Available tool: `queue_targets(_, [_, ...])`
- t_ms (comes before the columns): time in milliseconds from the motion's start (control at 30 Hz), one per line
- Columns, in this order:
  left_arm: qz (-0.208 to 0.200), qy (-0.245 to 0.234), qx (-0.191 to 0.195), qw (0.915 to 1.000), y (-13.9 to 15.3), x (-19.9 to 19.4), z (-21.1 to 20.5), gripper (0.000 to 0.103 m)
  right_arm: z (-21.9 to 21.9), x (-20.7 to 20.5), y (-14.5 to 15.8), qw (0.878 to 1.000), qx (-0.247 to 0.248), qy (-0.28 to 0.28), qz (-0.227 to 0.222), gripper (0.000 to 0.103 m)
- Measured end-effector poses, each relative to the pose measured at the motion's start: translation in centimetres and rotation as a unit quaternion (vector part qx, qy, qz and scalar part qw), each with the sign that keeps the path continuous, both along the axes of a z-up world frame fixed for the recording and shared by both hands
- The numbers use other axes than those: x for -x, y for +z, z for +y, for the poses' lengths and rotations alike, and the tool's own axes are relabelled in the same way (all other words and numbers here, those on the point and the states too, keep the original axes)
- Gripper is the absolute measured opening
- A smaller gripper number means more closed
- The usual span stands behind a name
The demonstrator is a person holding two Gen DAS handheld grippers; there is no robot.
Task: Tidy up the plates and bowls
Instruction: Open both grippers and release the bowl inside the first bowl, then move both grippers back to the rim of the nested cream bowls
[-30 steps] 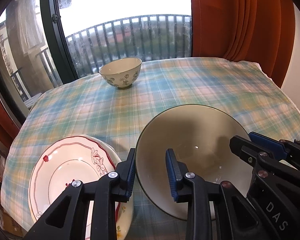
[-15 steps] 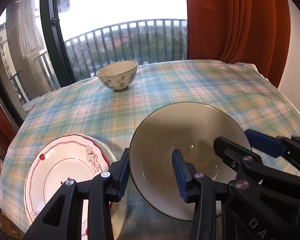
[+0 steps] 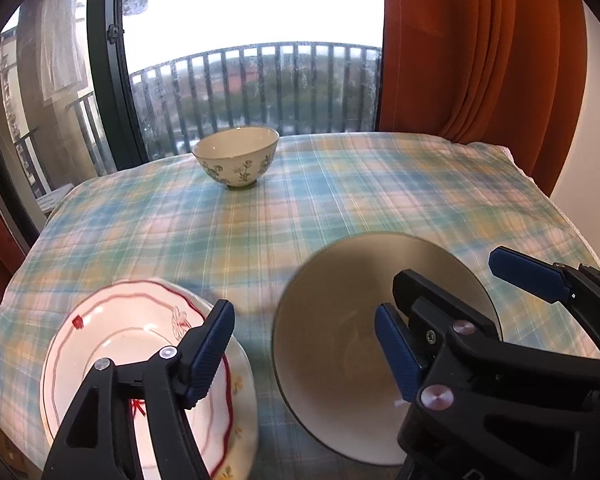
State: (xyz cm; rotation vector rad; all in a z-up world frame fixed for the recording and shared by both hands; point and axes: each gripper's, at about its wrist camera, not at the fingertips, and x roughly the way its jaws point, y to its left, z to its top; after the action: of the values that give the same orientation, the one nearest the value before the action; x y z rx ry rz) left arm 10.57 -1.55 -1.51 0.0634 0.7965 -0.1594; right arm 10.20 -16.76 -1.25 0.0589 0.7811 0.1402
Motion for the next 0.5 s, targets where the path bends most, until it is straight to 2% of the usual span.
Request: queue_targets(500, [-0.019,0.035,0.002,0.9992,3.0,-4.0,2.2,0.075,2.1,-4.6,3.1,1.0,0.002,0.024,-0.018,0.076])
